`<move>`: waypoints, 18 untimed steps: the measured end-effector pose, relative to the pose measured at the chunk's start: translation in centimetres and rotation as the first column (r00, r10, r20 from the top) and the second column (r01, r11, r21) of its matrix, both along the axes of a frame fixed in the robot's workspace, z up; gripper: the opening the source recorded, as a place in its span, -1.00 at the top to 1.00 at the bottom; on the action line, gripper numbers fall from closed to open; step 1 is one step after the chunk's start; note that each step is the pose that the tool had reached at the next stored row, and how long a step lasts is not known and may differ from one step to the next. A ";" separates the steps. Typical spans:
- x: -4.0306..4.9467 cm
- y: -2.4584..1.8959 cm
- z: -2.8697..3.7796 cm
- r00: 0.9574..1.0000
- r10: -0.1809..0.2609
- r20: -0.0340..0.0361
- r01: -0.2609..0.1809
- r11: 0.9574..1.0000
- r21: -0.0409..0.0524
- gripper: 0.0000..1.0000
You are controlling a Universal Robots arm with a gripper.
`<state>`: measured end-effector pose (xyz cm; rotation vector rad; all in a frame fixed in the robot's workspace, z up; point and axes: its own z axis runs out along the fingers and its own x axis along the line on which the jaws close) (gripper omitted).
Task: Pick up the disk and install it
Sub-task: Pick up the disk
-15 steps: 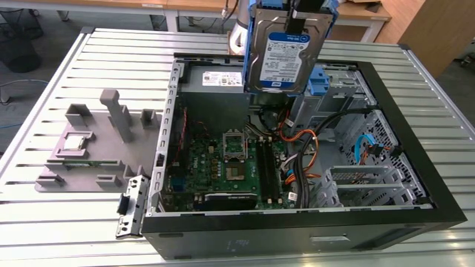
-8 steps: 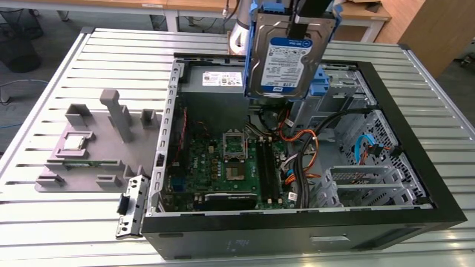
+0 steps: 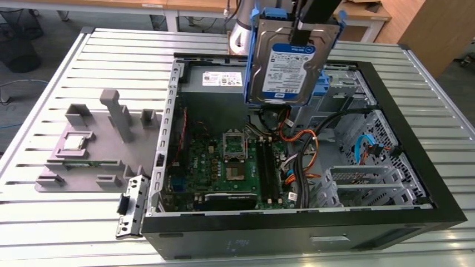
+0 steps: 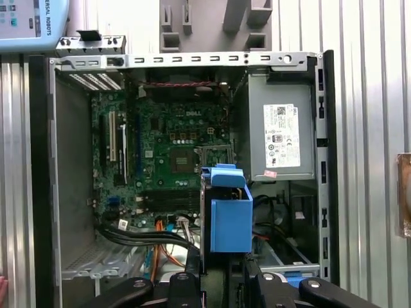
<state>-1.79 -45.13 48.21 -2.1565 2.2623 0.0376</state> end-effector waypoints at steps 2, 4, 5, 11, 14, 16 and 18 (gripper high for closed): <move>0.02 -0.37 -0.01 1.000 0.000 0.000 0.000 1.000 0.000 0.30; 0.03 -0.73 0.00 1.000 0.000 0.000 0.000 1.000 0.000 0.30; 0.04 -0.90 0.00 1.000 0.000 0.000 0.000 1.000 0.000 0.30; 0.09 -1.99 0.00 1.000 0.000 0.000 0.000 1.000 0.000 0.30; 0.12 -2.54 0.00 1.000 0.000 0.000 0.000 1.000 -0.001 0.30; 0.13 -2.91 -0.01 1.000 0.000 0.000 0.000 1.000 0.000 0.30; 0.15 -3.27 0.00 1.000 0.000 0.000 0.000 1.000 -0.001 0.30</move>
